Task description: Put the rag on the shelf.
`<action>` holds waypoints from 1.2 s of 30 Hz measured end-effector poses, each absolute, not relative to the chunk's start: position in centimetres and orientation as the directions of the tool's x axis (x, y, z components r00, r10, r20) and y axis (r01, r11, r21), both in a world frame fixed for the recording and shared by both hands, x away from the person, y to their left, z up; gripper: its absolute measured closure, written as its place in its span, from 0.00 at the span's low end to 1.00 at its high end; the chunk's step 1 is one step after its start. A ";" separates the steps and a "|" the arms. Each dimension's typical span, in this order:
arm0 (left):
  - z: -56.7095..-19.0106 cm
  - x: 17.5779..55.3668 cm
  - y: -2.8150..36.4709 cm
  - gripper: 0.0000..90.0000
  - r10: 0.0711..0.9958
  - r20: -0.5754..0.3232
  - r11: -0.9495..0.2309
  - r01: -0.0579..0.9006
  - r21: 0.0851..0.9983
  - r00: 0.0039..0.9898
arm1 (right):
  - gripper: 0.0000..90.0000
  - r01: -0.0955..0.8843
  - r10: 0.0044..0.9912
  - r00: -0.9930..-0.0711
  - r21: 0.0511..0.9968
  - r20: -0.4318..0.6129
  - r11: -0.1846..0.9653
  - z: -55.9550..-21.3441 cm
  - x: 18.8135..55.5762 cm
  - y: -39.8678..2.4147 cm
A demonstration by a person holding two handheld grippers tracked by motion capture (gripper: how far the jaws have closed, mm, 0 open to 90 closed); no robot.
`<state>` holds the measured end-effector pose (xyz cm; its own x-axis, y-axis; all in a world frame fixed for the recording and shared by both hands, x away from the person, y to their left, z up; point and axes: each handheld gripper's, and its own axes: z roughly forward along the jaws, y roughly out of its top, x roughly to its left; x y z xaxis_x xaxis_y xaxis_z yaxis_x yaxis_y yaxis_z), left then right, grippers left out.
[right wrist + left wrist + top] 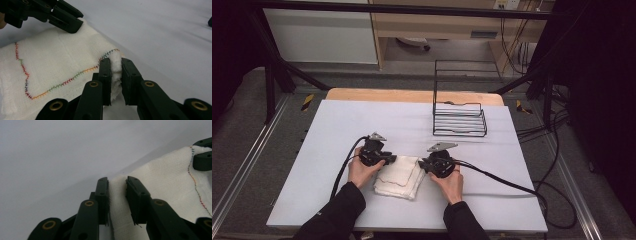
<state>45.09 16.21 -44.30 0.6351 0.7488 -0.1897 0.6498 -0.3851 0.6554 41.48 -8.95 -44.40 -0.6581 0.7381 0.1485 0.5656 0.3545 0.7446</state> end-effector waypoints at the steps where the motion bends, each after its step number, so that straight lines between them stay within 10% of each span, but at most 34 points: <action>1: -44.3 45.1 16.2 0.79 0.748 -0.192 -0.386 0.651 0.654 0.635 | 0.88 0.566 0.738 -0.658 0.745 0.149 0.354 -44.4 41.5 -8.9; 36: -40.2 41.4 18.3 0.92 0.719 -0.141 -0.318 0.503 0.803 0.681 | 0.90 0.507 0.688 -0.695 0.821 0.210 0.261 -41.8 40.1 -9.7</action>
<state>41.44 18.25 -40.22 0.6808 0.7187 -0.1415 0.5031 -0.3185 0.8034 40.10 -9.68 -41.76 -0.6946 0.6879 0.2102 0.5075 0.2615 0.8210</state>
